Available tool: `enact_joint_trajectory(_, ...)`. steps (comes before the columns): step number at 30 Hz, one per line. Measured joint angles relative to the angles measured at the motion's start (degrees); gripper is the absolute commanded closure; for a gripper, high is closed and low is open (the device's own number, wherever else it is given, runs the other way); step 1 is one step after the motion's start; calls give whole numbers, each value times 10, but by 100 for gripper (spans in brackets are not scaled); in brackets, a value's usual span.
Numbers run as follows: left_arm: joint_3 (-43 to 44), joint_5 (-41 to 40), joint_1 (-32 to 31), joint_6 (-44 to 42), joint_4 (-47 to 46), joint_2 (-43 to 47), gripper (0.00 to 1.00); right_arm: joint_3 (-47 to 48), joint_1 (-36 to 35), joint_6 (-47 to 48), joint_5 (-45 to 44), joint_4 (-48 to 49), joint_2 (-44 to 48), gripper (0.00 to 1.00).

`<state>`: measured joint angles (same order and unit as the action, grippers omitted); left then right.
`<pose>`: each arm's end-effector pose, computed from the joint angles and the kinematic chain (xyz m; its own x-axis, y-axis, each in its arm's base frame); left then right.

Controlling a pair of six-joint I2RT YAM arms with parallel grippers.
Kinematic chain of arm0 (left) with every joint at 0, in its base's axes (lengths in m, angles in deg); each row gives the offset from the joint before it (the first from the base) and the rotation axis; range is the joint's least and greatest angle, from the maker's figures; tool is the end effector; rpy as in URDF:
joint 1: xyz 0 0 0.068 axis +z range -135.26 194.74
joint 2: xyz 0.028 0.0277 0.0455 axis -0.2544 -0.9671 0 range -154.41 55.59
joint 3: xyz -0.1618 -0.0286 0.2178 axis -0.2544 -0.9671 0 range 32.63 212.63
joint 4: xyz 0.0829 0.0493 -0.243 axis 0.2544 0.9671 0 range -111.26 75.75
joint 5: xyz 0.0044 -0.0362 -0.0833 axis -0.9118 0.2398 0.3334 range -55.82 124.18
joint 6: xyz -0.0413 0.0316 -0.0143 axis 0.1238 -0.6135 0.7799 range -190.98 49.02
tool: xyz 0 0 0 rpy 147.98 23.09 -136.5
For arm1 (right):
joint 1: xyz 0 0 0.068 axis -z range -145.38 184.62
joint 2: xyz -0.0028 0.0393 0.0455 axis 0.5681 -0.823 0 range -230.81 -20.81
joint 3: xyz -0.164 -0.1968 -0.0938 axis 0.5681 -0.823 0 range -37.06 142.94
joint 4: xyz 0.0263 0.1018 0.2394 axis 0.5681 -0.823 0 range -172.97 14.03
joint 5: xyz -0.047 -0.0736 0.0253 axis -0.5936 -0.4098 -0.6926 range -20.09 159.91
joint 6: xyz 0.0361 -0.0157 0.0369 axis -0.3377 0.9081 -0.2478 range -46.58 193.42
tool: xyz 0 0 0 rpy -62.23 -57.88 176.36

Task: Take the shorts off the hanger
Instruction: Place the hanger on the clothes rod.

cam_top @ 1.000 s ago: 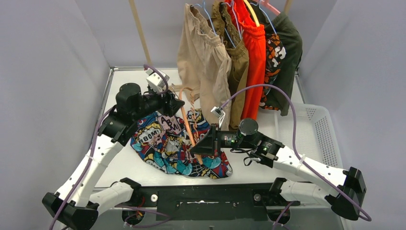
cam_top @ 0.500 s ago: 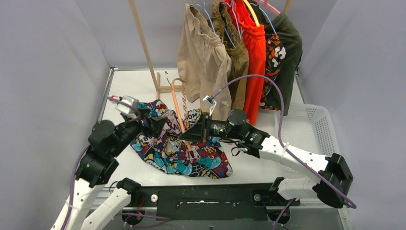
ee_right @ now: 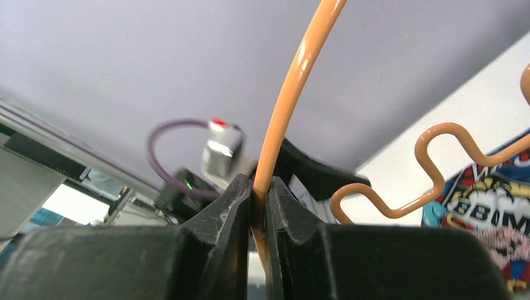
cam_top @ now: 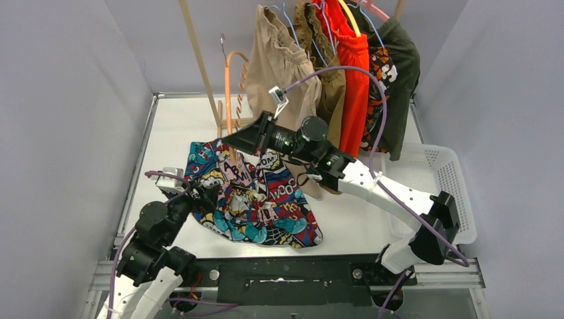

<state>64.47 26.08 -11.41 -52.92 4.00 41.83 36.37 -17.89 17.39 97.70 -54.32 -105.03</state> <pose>0.0797 -0.0335 0.2957 -0.2030 -0.2424 -0.9487 0.2607 0.9205 -0.2910 0.1991 0.2870 0.4091 -0.7492 0.2288 -0.6216 -0.6431 -0.0262 0.7654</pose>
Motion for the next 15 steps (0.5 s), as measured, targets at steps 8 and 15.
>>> enact_joint_trajectory(8, -33, -45, 0, 13, -7, 8, 18, 206, 19, 1, -20, -28, -119, 100)
enact_joint_trajectory(15, -45, -51, 3, 19, -21, 9, 18, 438, 39, -35, -9, -64, -277, 100)
